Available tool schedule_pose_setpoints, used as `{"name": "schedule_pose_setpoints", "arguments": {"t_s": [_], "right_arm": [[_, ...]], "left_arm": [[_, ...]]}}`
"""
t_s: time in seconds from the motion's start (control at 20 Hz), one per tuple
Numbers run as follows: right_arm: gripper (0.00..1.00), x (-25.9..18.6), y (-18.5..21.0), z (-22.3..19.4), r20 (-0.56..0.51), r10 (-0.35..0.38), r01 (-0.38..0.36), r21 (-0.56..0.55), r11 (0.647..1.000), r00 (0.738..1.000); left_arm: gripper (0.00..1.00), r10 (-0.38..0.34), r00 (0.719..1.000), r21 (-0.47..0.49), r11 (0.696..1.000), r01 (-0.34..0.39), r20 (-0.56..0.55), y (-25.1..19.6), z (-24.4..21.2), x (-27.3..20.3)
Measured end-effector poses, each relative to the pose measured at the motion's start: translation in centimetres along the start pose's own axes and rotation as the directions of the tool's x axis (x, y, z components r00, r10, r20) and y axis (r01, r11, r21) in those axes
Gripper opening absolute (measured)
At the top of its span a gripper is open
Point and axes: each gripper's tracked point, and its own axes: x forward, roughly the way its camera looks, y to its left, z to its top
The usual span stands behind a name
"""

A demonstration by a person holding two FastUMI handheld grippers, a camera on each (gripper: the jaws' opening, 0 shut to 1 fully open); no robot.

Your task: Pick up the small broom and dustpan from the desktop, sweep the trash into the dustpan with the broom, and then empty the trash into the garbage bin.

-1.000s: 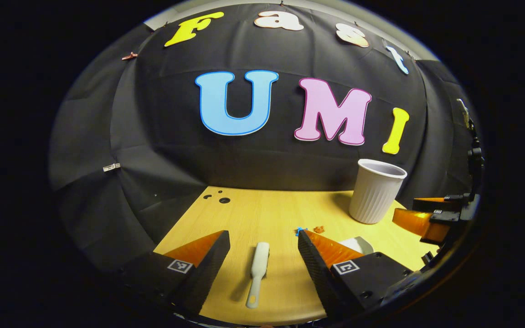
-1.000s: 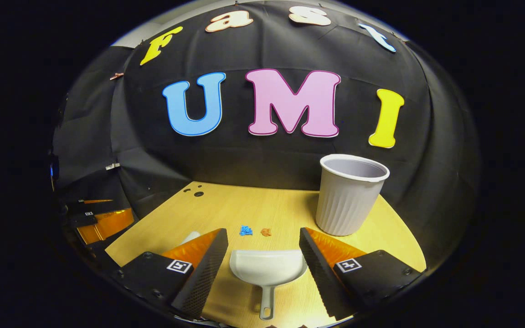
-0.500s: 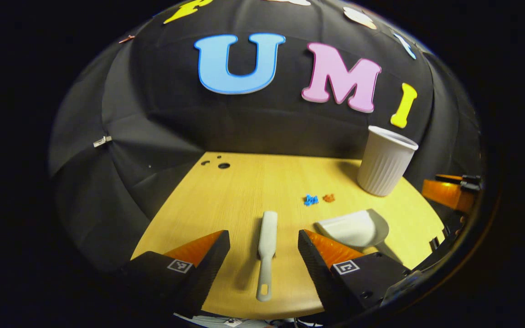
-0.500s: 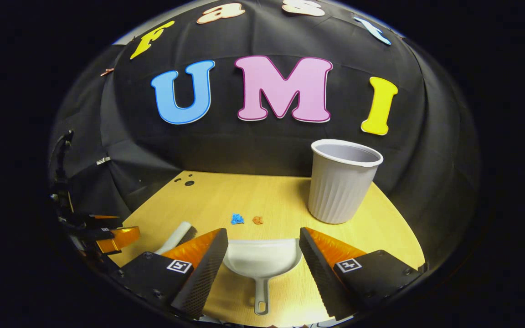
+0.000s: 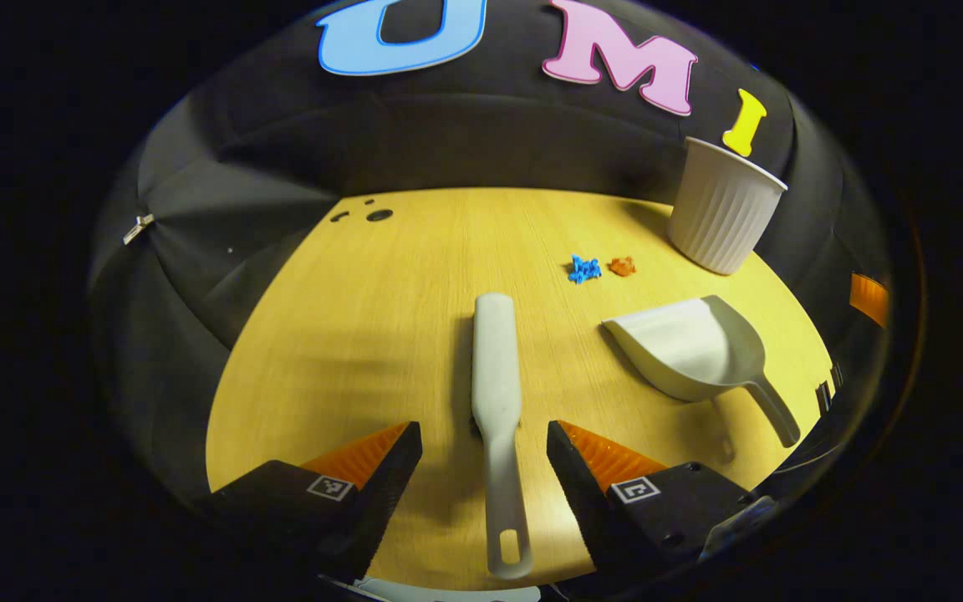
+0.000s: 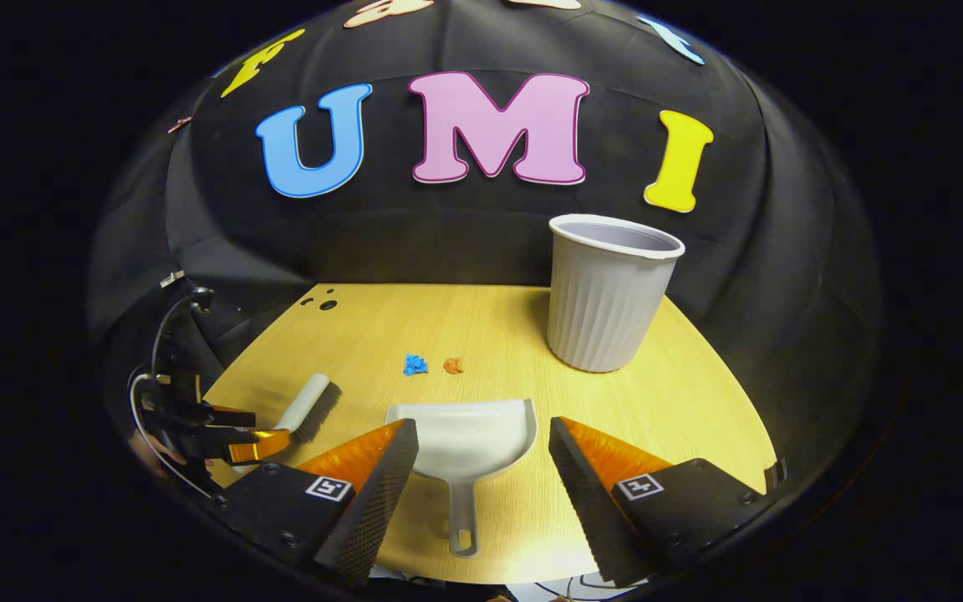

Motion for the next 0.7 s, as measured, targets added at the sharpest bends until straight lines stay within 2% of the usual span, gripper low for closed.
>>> {"name": "schedule_pose_setpoints", "arguments": {"t_s": [0.2, 0.4, 0.55, 0.7], "right_arm": [[0.98, -0.2, -0.2, -1.0, -0.02, 0.003, -0.003, 0.003, 1.0, 1.0], [0.98, -0.2, -0.7, -1.5, -0.037, -0.007, 0.008, 0.016, 1.0, 0.999], [0.99, 0.1, -1.0, -2.2, -0.055, -0.017, 0.019, 0.034, 0.999, 0.998], [0.98, 0.3, -0.7, -3.1, -0.082, -0.012, 0.016, 0.05, 0.999, 0.997]], "left_arm": [[0.96, -0.006, 0.993, -0.045, 0.999, 0.001, -0.122, 0.2, -1.8, 2.4], [0.94, 0.008, 0.984, -0.041, 0.999, -0.016, -0.177, 0.4, -2.1, 3.7], [0.83, 0.039, 0.98, 0.026, 0.999, -0.034, -0.194, 0.6, -2.0, 4.0], [0.74, 0.035, 0.976, 0.058, 0.998, -0.023, -0.215, 0.1, -1.9, 4.8]]}}
